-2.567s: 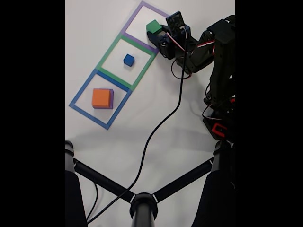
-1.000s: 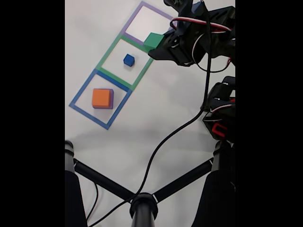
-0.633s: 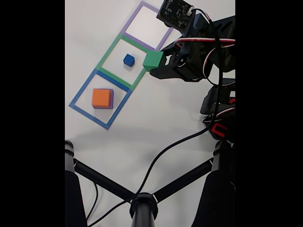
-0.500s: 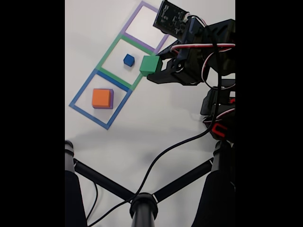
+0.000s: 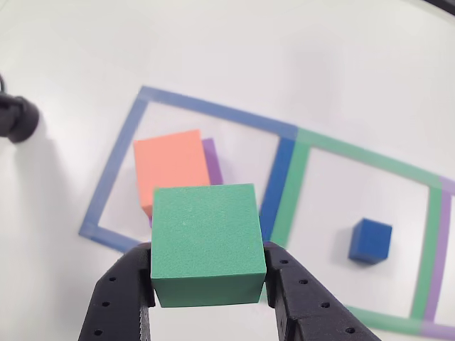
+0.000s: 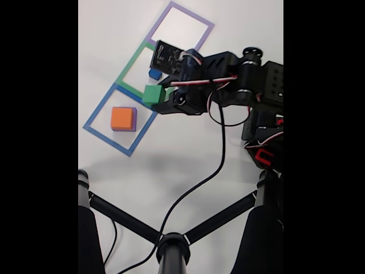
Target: Tower of hanoi
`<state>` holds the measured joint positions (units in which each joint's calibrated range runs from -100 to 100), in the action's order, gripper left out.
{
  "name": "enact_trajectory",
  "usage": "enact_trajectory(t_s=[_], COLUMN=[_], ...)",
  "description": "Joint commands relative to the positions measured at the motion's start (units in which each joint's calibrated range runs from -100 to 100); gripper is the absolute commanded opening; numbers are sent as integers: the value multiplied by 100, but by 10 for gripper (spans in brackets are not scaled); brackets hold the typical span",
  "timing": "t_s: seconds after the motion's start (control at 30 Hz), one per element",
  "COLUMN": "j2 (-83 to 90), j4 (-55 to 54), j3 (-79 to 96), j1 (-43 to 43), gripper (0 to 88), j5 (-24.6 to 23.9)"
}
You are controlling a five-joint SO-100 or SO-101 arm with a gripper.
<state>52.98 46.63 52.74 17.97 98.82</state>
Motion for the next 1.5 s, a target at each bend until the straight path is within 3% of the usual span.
enact_trajectory(t_s=[0.0,0.27,0.67,0.97,1.47], j2=[-266,-1219,-2429,-3455,-4328], j4=[-1802,-4359,-5938,-6925,-7524], j3=[782,1773,1963,1818,1418], j1=[159,357,449,441,502], gripper=[44,48,46,48,49], j5=[118,118,118,118,118])
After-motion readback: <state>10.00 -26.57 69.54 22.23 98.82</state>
